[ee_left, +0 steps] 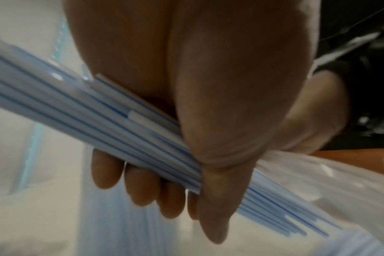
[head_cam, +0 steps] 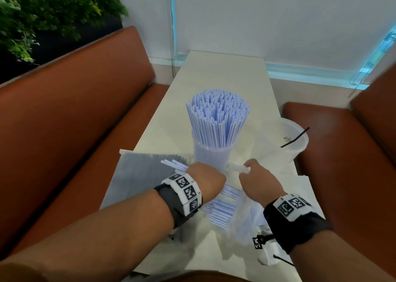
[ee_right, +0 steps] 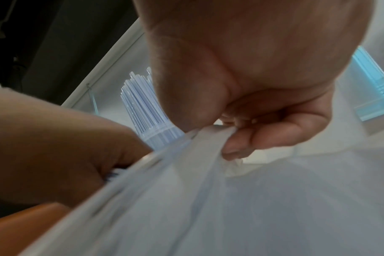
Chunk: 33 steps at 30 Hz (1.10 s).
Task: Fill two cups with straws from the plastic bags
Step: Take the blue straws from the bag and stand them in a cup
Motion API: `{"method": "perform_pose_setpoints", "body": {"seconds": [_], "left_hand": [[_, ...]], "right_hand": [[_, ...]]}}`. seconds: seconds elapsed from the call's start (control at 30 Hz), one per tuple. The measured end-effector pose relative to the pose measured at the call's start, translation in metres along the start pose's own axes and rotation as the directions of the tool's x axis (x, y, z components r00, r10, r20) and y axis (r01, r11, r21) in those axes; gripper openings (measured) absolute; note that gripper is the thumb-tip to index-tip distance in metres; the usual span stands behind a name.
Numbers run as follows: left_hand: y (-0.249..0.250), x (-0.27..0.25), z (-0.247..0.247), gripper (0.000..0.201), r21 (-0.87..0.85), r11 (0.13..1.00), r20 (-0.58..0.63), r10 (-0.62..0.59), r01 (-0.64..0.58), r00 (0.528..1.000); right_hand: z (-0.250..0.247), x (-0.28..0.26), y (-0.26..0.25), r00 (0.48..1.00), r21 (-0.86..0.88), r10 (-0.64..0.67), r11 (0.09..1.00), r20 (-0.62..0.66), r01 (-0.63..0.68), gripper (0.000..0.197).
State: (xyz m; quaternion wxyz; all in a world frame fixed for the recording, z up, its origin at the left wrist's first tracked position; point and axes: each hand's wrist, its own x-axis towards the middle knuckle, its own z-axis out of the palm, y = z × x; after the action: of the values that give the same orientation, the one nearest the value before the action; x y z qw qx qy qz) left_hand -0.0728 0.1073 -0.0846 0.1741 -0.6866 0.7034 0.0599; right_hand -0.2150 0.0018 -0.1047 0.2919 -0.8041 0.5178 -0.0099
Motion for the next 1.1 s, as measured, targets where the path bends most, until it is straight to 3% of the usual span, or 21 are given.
{"method": "perform_pose_setpoints", "body": {"seconds": [0.27, 0.37, 0.43, 0.53, 0.6, 0.73, 0.77, 0.87, 0.93, 1.03, 1.1], "left_hand": [[-0.087, -0.051, 0.014, 0.022, -0.122, 0.961, -0.041, -0.254, 0.247, 0.966], [-0.102, -0.058, 0.02, 0.02, -0.183, 0.942, -0.071, -0.297, 0.28, 0.952], [-0.102, -0.058, 0.02, 0.016, -0.219, 0.943, -0.115, -0.279, 0.25, 0.953], [-0.087, -0.051, 0.02, 0.008, -0.26, 0.949, -0.2, -0.236, 0.18, 0.951], [-0.073, -0.043, 0.018, 0.005, -0.274, 0.952, -0.249, -0.208, 0.137, 0.946], [-0.058, -0.032, 0.011, 0.013, -0.274, 0.955, -0.337, -0.203, 0.111, 0.919], [-0.055, -0.029, 0.009, 0.015, -0.265, 0.959, -0.361, -0.198, 0.103, 0.911], [-0.033, -0.02, 0.001, 0.018, -0.237, 0.971, -0.409, -0.126, 0.028, 0.904], [-0.022, -0.016, -0.005, 0.019, -0.246, 0.969, -0.417, -0.121, 0.016, 0.901], [-0.027, -0.02, -0.018, 0.014, -0.341, 0.94, -0.459, -0.183, 0.018, 0.87], [-0.032, -0.028, -0.033, 0.01, -0.562, 0.82, -0.523, -0.249, -0.11, 0.816]], "right_hand": [[0.005, 0.002, 0.007, 0.997, 0.047, -0.032, 0.998, -0.067, 0.035, 0.047], [0.001, -0.001, -0.002, 0.958, 0.246, -0.108, 0.953, -0.265, 0.176, 0.055], [-0.002, -0.006, -0.01, 0.921, 0.463, -0.126, 0.834, -0.369, 0.299, 0.052], [-0.003, -0.011, -0.023, 0.961, 0.728, -0.068, 0.639, -0.269, 0.249, 0.045], [-0.003, -0.013, -0.028, 0.981, 0.797, -0.091, 0.572, -0.17, 0.192, 0.039], [-0.011, -0.009, -0.023, 0.929, 0.831, 0.038, 0.463, -0.367, 0.309, 0.014], [-0.012, -0.008, -0.024, 0.933, 0.834, 0.03, 0.457, -0.36, 0.307, 0.013], [-0.004, -0.015, -0.033, 0.967, 0.781, -0.15, 0.571, -0.204, 0.253, 0.016], [-0.004, -0.017, -0.035, 0.97, 0.803, -0.129, 0.543, -0.207, 0.244, 0.022], [-0.014, -0.013, -0.03, 0.984, 0.941, 0.02, 0.297, -0.175, 0.162, 0.042], [-0.016, -0.013, -0.028, 0.996, 0.98, 0.055, 0.193, -0.067, 0.055, 0.048]]}}
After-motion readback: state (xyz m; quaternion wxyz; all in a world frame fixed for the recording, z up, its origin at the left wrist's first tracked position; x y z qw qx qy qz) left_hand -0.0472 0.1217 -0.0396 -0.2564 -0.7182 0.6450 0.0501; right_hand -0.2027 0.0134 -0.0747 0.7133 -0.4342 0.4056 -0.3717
